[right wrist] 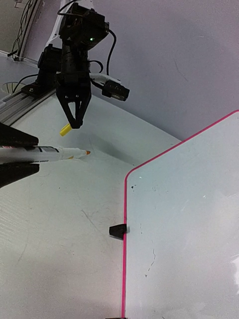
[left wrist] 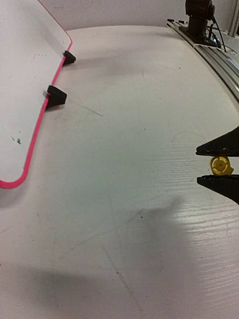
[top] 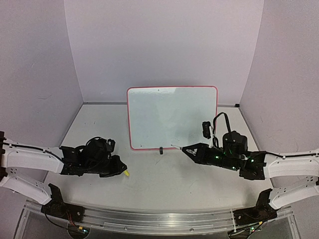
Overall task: Write a sentence on the whiteboard
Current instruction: Place the pen cap at the center of the board.
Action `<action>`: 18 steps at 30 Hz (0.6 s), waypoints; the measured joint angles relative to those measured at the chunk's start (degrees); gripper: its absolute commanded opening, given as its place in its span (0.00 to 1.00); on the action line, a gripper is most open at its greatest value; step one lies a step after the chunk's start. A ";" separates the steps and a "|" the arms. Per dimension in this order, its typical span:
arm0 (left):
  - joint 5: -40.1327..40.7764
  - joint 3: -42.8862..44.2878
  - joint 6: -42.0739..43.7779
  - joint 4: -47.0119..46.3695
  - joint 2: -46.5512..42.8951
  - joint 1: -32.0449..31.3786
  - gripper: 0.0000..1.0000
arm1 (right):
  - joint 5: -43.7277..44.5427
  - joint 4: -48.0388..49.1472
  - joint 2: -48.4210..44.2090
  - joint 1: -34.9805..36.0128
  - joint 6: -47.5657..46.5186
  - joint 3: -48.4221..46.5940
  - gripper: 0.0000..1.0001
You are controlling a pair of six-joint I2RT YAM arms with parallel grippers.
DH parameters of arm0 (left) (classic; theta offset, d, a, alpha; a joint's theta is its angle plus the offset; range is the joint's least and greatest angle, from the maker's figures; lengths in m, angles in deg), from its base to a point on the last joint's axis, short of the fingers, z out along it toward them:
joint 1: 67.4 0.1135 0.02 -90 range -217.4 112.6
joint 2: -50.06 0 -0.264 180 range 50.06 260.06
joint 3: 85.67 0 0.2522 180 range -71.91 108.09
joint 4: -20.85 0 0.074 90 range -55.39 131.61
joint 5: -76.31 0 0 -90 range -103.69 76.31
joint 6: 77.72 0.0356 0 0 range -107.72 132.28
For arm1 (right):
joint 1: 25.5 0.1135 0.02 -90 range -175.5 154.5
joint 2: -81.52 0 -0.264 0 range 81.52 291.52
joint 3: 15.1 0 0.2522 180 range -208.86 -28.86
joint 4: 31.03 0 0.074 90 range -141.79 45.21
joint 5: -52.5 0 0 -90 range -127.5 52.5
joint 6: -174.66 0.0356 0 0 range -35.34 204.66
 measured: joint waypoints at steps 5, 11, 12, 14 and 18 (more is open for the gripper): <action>-1.29 2.70 0.13 2.88 6.74 0.07 0.10 | -2.51 -0.72 2.22 -0.03 -0.94 -2.80 0.00; -2.64 4.83 0.69 3.00 11.39 0.13 0.35 | -4.37 -0.70 2.61 -0.03 -1.09 -3.30 0.00; -2.70 4.85 0.96 3.06 11.45 0.14 0.41 | -4.59 -0.71 2.61 -0.03 -1.10 -3.30 0.00; -2.81 4.88 1.36 3.19 11.45 0.17 0.56 | -4.98 -0.69 2.61 -0.03 -1.11 -3.30 0.00; -2.53 5.11 2.03 4.82 11.45 0.17 0.83 | -5.39 -0.83 2.60 -0.03 -1.31 -3.30 0.00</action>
